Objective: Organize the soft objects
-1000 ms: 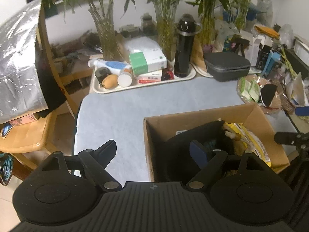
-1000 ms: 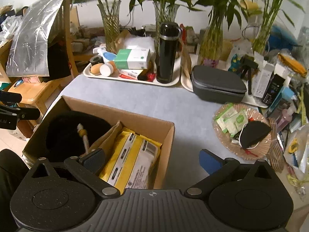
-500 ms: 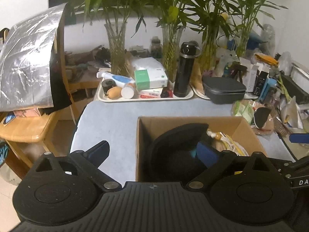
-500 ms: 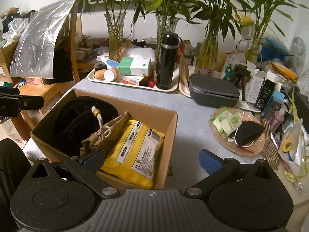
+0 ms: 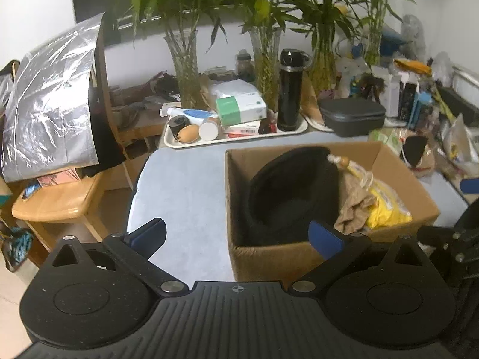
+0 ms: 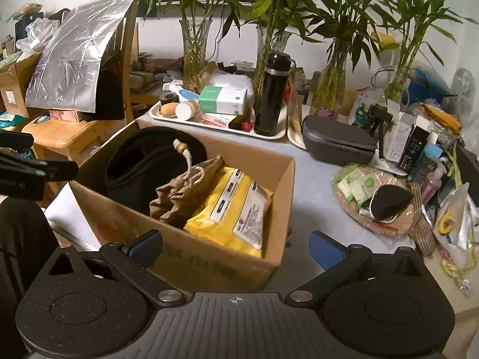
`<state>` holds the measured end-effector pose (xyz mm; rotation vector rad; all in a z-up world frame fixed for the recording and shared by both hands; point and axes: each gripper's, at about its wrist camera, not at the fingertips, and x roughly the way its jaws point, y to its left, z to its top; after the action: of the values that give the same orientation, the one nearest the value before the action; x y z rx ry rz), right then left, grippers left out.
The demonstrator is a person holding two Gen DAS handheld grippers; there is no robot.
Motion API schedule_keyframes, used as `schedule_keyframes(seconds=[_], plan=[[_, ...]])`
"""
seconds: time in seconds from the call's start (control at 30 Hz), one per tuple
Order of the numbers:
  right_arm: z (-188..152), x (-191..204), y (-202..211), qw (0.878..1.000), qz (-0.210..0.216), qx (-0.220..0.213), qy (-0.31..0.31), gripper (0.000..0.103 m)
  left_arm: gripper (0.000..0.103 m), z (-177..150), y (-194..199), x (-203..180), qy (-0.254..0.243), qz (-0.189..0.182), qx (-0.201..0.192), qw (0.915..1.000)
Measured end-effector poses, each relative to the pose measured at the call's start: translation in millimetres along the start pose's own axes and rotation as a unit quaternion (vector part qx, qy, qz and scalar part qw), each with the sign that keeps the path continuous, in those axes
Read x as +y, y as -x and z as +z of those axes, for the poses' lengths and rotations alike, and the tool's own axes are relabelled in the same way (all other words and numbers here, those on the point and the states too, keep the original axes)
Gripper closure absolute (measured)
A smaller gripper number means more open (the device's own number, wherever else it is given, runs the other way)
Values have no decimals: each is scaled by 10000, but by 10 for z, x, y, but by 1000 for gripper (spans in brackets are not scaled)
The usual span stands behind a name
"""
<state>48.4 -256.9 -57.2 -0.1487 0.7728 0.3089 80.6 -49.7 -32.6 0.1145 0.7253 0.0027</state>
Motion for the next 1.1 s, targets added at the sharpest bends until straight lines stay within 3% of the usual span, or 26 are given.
schedule_keyframes(seconds=[0.27, 0.73, 1.1], plan=[[-51, 18, -34, 9998, -84, 165, -86, 0, 0, -128, -63, 81, 190, -309, 271, 9990], [-82, -16, -72, 9993, -142, 318, -144, 0, 0, -180, -115, 140, 51, -44, 403, 9992], [-85, -28, -88, 9991, -210, 352, -125, 0, 0, -168, -104, 129, 23, -148, 417, 9990]])
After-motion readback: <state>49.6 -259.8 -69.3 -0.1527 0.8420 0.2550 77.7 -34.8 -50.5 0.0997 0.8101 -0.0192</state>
